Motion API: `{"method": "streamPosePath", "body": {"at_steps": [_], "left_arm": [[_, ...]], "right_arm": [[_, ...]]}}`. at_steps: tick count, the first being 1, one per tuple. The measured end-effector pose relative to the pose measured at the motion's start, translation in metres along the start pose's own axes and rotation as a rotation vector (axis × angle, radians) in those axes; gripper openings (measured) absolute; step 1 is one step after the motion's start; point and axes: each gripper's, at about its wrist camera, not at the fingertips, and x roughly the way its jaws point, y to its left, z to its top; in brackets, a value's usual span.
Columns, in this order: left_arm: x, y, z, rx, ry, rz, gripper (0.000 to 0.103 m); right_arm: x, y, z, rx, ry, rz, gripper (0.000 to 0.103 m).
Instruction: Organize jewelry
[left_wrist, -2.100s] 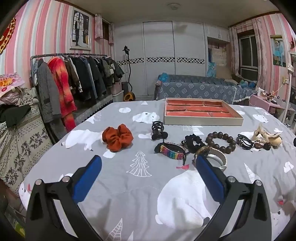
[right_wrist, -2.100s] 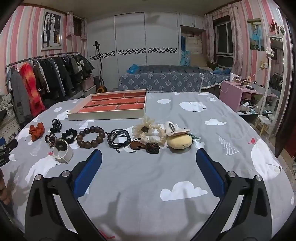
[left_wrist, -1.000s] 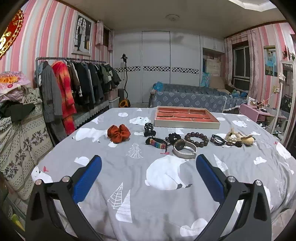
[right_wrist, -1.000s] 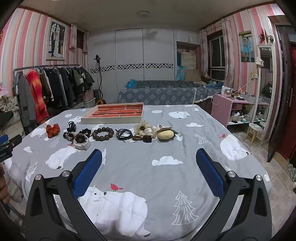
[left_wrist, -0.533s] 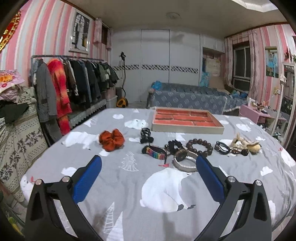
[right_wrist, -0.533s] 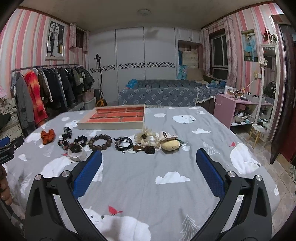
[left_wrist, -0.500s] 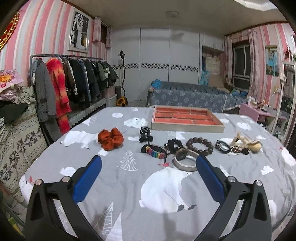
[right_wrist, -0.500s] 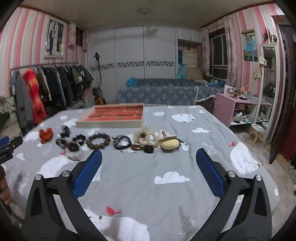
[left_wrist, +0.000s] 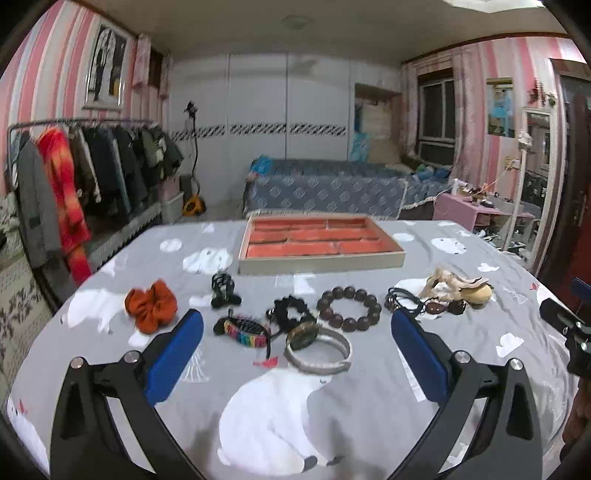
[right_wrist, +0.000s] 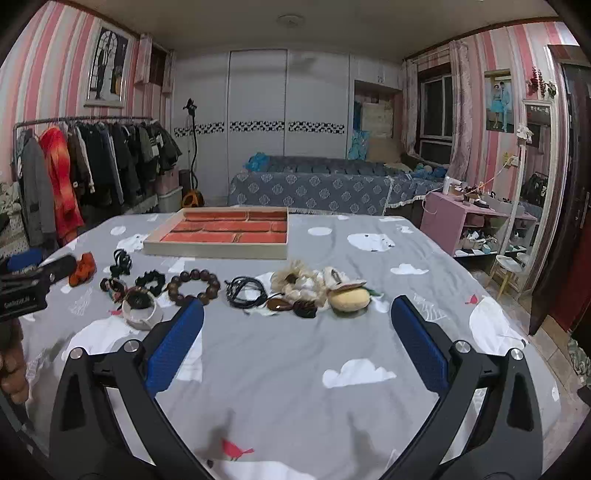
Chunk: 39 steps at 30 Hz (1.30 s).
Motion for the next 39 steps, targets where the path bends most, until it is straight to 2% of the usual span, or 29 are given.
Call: {"method": "streamPosePath", "body": {"at_steps": [4, 6, 9, 13, 19, 22, 26, 28, 34, 39], "left_arm": [[0.011, 0.007, -0.006, -0.021, 0.066, -0.017, 0.099], [0.012, 0.007, -0.012, 0.008, 0.098, -0.023, 0.099], [0.003, 0.006, -0.021, 0.042, 0.074, -0.001, 0.099], [0.002, 0.020, -0.041, -0.060, 0.094, 0.032, 0.099], [-0.013, 0.022, -0.053, -0.094, 0.029, 0.137, 0.099], [-0.008, 0.022, -0.050, -0.116, 0.046, 0.124, 0.099], [0.003, 0.011, -0.038, -0.048, 0.053, 0.128, 0.099], [0.011, 0.009, -0.032, -0.056, 0.069, 0.130, 0.099], [0.039, 0.001, -0.035, -0.057, 0.150, 0.095, 0.099], [0.053, -0.002, -0.037, -0.052, 0.185, 0.109, 0.099]], "right_arm": [[0.003, 0.013, 0.001, -0.013, -0.007, 0.009, 0.099], [0.003, 0.017, 0.002, -0.008, -0.008, 0.019, 0.099], [-0.003, 0.026, 0.000, -0.029, -0.027, 0.039, 0.099], [-0.004, 0.023, -0.005, -0.014, -0.058, 0.037, 0.099], [0.018, 0.015, -0.013, 0.000, 0.001, 0.052, 0.099], [0.027, 0.009, -0.015, 0.010, 0.017, 0.068, 0.099], [0.035, -0.003, -0.013, 0.021, 0.014, 0.070, 0.099], [0.040, -0.012, -0.011, 0.026, 0.027, 0.065, 0.099], [0.044, -0.036, -0.010, 0.069, 0.044, 0.036, 0.099], [0.047, -0.047, -0.011, 0.089, 0.048, 0.021, 0.099]]}}
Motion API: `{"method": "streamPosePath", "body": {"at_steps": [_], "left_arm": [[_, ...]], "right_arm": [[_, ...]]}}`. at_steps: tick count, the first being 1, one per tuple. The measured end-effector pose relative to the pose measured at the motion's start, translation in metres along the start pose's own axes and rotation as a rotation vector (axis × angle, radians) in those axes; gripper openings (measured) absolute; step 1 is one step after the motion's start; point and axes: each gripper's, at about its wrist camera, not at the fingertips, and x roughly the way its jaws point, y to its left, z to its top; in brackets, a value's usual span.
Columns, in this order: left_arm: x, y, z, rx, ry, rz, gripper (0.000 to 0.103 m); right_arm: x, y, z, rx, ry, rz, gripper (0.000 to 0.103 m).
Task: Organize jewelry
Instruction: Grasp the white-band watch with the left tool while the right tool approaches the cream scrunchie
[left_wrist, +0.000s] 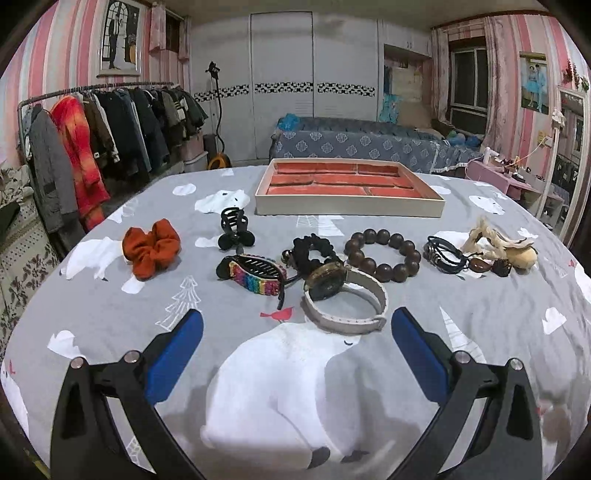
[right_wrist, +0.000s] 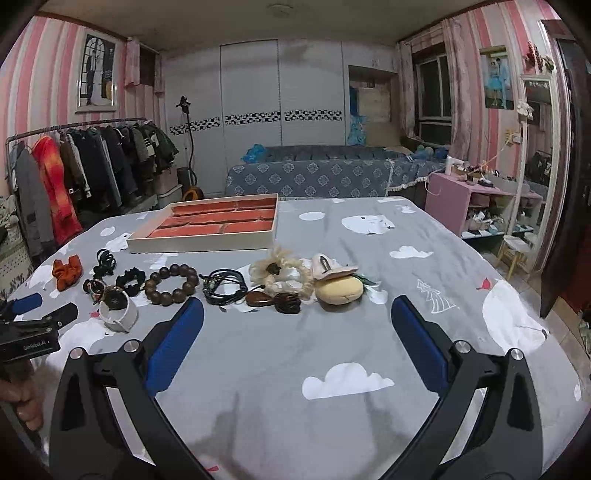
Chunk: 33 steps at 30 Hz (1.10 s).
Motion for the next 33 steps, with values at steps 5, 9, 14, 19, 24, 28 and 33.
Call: {"method": "streamPosePath", "body": {"at_steps": [5, 9, 14, 19, 24, 28, 33], "left_arm": [[0.013, 0.001, 0.004, 0.014, 0.007, 0.005, 0.098], [0.018, -0.003, 0.012, 0.046, -0.013, 0.002, 0.096], [0.028, -0.006, 0.021, 0.058, -0.019, -0.040, 0.096], [0.047, -0.004, 0.021, 0.051, 0.030, -0.061, 0.085], [0.068, -0.006, 0.022, 0.075, 0.080, -0.060, 0.075], [0.076, -0.012, 0.028, 0.101, 0.075, -0.081, 0.072], [0.094, -0.014, 0.026, 0.103, 0.148, -0.121, 0.055]], "right_arm": [[0.011, 0.000, 0.000, 0.007, 0.021, 0.007, 0.099], [0.020, 0.004, 0.004, -0.005, 0.024, 0.021, 0.099], [0.029, 0.004, 0.012, -0.008, 0.023, 0.025, 0.099], [0.044, 0.002, 0.017, 0.024, 0.049, 0.042, 0.099], [0.055, 0.007, 0.019, 0.006, 0.061, 0.044, 0.099], [0.064, 0.008, 0.019, 0.005, 0.072, 0.041, 0.099], [0.075, 0.007, 0.021, 0.003, 0.078, 0.039, 0.099]]}}
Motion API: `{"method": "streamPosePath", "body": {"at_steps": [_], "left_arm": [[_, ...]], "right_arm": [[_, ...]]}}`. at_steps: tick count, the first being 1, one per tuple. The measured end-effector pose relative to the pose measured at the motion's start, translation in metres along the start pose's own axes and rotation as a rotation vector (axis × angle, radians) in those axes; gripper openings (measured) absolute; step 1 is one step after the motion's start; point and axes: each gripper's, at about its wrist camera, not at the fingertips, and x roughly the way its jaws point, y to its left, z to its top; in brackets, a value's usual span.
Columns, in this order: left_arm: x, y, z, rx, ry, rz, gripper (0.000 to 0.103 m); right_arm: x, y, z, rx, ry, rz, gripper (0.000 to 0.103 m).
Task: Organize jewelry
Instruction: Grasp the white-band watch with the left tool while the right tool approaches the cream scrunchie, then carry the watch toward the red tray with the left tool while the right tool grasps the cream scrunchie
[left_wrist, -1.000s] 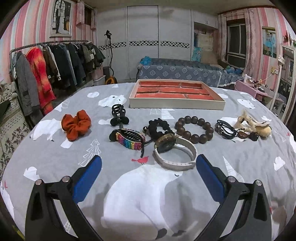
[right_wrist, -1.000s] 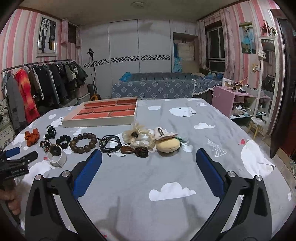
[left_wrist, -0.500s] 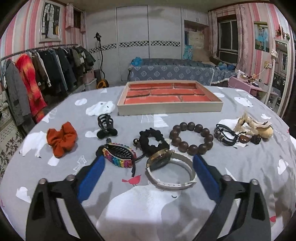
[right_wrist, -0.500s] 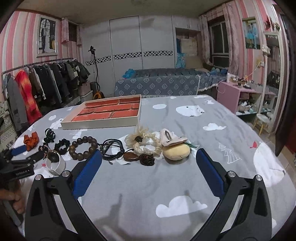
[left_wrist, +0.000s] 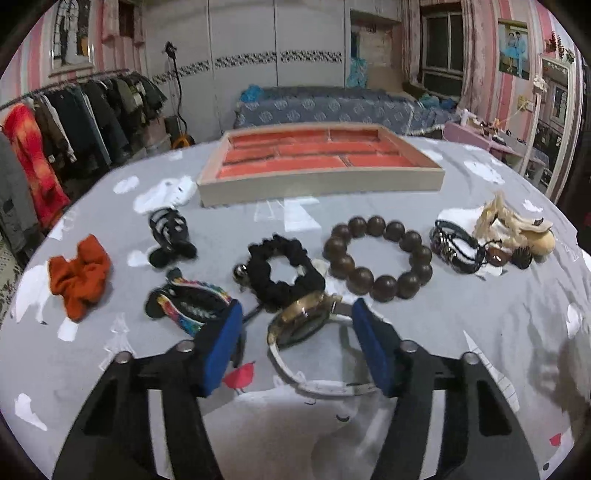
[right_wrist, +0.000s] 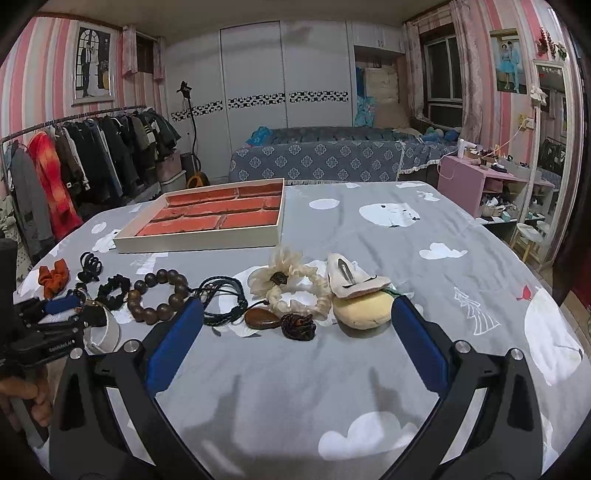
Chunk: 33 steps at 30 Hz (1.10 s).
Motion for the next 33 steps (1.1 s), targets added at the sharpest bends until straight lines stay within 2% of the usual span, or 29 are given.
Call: {"method": "streamPosePath", "body": {"at_steps": [2, 4, 5, 8, 12, 13, 15, 22, 33], "left_arm": [[0.008, 0.001, 0.000, -0.007, 0.036, -0.007, 0.048], [0.018, 0.002, 0.000, -0.010, 0.086, -0.028, 0.037], [0.020, 0.002, -0.001, -0.009, 0.097, -0.034, 0.036], [0.020, 0.003, 0.000, -0.010, 0.089, -0.044, 0.030], [0.014, 0.005, 0.000, -0.026, 0.052, -0.064, 0.029], [0.011, 0.006, -0.001, -0.031, 0.042, -0.062, 0.023], [0.008, 0.005, -0.001, -0.038, 0.036, -0.071, 0.018], [0.001, 0.005, -0.001, -0.054, 0.031, -0.099, 0.016], [-0.007, 0.010, 0.002, -0.065, 0.002, -0.093, 0.015]], "right_arm": [[0.006, -0.001, 0.002, -0.004, 0.005, -0.003, 0.099], [0.013, -0.002, 0.005, -0.005, 0.009, -0.006, 0.099], [0.015, -0.003, 0.006, -0.006, 0.009, -0.006, 0.099], [0.023, -0.005, 0.010, -0.012, 0.012, -0.011, 0.099], [0.031, -0.006, 0.012, -0.014, 0.020, -0.023, 0.099], [0.032, -0.006, 0.012, -0.015, 0.021, -0.026, 0.099], [0.034, -0.006, 0.013, -0.018, 0.023, -0.028, 0.099], [0.038, -0.007, 0.016, -0.020, 0.029, -0.047, 0.099], [0.054, -0.001, 0.023, -0.016, 0.037, -0.056, 0.099]]}}
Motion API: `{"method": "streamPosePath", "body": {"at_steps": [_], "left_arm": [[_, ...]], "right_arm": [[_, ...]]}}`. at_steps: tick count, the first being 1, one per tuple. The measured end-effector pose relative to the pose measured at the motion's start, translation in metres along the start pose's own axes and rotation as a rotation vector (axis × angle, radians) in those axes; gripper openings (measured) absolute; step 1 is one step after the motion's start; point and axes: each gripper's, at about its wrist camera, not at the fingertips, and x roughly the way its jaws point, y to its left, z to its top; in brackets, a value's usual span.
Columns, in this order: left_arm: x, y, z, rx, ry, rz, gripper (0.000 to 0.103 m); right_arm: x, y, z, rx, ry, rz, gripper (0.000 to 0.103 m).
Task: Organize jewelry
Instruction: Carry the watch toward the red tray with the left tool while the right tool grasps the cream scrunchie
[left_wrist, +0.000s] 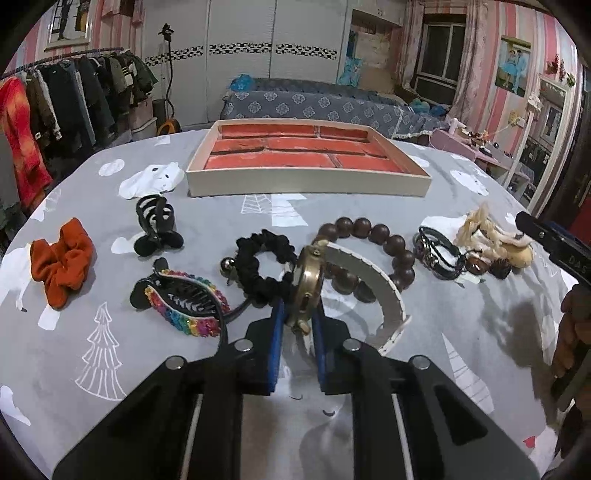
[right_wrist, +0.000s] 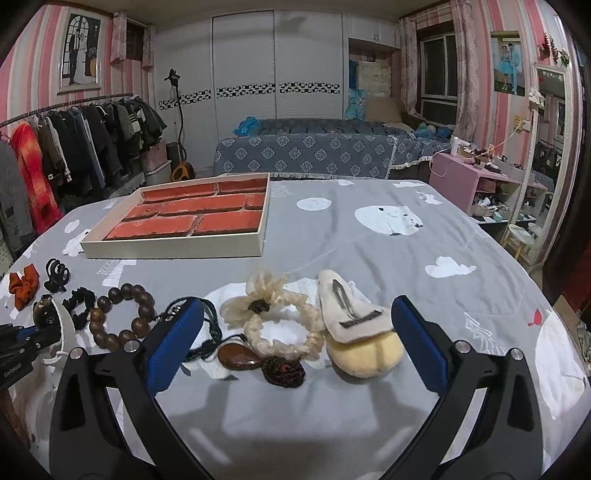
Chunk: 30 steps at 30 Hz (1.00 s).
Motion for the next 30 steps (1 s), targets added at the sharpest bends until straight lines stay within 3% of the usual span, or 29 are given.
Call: {"method": "streamPosePath", "body": {"at_steps": [10, 12, 15, 16, 18, 20, 21, 23, 30], "left_arm": [[-0.001, 0.016, 0.041, -0.019, -0.057, 0.026, 0.015], [0.001, 0.021, 0.049, -0.028, -0.066, 0.034, 0.015], [0.006, 0.025, 0.057, -0.028, -0.070, 0.045, 0.015], [0.008, 0.025, 0.057, -0.026, -0.069, 0.046, 0.015], [0.011, 0.025, 0.059, -0.023, -0.065, 0.046, 0.015], [0.014, 0.024, 0.060, -0.018, -0.059, 0.042, 0.015], [0.014, 0.023, 0.060, -0.018, -0.059, 0.041, 0.015], [0.014, 0.023, 0.063, -0.015, -0.067, 0.044, 0.015], [0.008, 0.022, 0.093, 0.026, -0.125, 0.066, 0.015]], "right_arm": [[0.040, 0.017, 0.021, -0.015, 0.052, -0.005, 0.099], [0.051, 0.018, 0.022, -0.012, 0.083, -0.004, 0.094], [0.068, 0.015, 0.019, 0.008, 0.139, -0.001, 0.084], [0.072, 0.014, 0.017, 0.015, 0.152, -0.003, 0.076], [0.076, 0.013, 0.016, 0.017, 0.172, 0.011, 0.056], [0.077, 0.012, 0.015, 0.018, 0.177, 0.028, 0.020], [0.076, 0.013, 0.015, 0.019, 0.175, 0.033, 0.014], [0.069, 0.013, 0.019, 0.010, 0.156, 0.051, 0.006], [0.038, 0.026, 0.057, -0.044, 0.037, 0.085, 0.005]]}}
